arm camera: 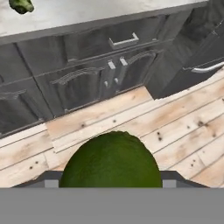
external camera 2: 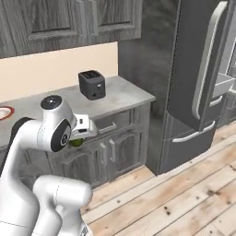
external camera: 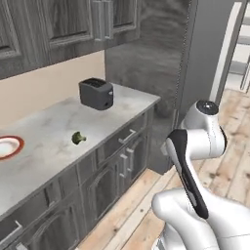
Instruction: Place the lime and broccoli inside the fridge drawer. Close the drawer after placing the vegetables.
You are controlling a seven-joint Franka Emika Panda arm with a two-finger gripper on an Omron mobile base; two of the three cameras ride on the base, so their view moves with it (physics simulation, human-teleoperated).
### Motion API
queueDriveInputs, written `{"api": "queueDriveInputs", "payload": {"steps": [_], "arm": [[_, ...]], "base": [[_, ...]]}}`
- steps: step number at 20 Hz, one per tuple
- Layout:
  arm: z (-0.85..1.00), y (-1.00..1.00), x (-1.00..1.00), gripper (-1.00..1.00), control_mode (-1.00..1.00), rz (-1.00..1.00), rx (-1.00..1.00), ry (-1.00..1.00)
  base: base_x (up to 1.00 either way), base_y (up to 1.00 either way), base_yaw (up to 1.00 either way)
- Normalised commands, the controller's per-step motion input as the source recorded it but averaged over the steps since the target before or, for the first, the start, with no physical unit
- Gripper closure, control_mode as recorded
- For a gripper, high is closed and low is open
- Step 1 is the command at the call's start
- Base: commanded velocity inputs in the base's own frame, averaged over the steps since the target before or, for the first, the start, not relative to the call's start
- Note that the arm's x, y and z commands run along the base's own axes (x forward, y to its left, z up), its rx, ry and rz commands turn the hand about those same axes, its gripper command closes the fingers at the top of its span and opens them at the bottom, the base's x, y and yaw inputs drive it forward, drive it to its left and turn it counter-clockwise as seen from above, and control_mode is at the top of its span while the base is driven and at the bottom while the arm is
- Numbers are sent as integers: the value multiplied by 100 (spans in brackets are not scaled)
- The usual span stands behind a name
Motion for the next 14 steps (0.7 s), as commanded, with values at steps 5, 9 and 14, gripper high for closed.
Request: {"api": "queueDriveInputs", "payload": {"steps": [5, 9, 14], "arm": [[0, 0, 0, 100, 100, 0, 0, 0], [0, 0, 0, 100, 100, 0, 0, 0], [0, 0, 0, 100, 100, 0, 0, 0]], "base": [[68, -55, -45], [85, -68, -22], [73, -81, -3]]}}
